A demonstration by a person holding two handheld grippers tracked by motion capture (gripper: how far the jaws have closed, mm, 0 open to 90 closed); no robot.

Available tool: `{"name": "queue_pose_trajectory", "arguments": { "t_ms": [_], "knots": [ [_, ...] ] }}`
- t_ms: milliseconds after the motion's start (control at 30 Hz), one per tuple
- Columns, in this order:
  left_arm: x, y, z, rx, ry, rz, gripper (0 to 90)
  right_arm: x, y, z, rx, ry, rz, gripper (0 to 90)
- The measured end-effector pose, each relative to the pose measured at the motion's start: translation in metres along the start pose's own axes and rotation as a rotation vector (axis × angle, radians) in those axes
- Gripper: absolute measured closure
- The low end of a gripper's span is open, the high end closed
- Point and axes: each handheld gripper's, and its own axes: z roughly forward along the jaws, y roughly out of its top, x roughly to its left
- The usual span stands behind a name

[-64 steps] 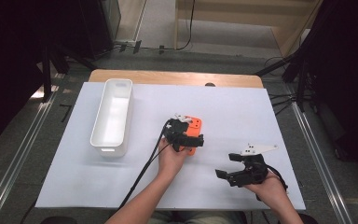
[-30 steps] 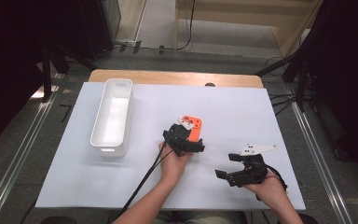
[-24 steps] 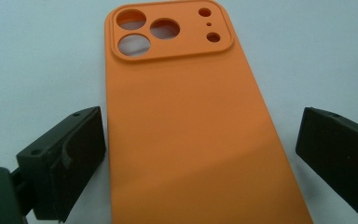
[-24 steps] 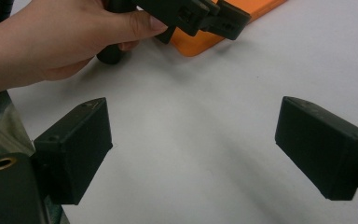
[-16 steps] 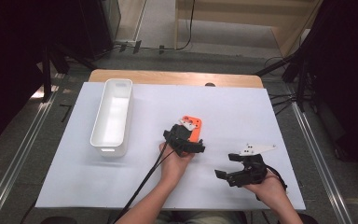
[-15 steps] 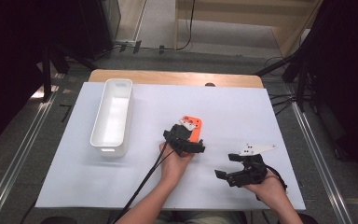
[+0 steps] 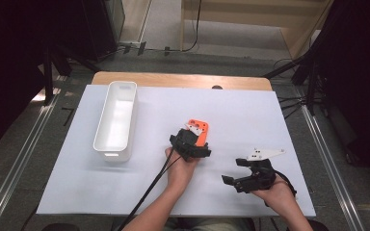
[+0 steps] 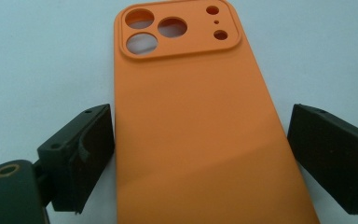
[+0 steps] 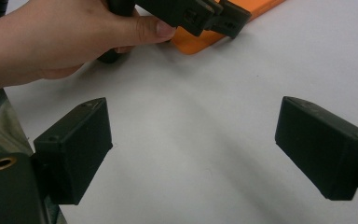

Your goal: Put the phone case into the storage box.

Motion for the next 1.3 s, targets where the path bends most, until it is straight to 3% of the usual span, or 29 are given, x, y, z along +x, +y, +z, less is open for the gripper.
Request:
{"name": "queue_pose_trajectory", "arguments": {
  "t_ms": [133, 900, 1100, 1300],
  "knots": [
    [0.0000, -0.0010, -0.0019, -0.004, 0.009, -0.006, 12.4, 0.0003, 0.0002, 0.0007, 0.005, 0.002, 0.000, 9.6],
    [0.0005, -0.0013, -0.0021, -0.014, 0.008, -0.018, 13.7, 0.0001, -0.0007, -0.0010, 0.000, -0.002, 0.002, 9.6],
    [0.0014, -0.0009, -0.0030, -0.005, 0.003, -0.014, 13.9, 0.0005, -0.0006, -0.0006, 0.004, 0.004, 0.001, 9.6],
    [0.0059, 0.0006, -0.0046, 0.000, -0.028, -0.034, 14.0, 0.0002, -0.0007, -0.0010, 0.004, 0.000, 0.003, 9.6]
  ]
}}
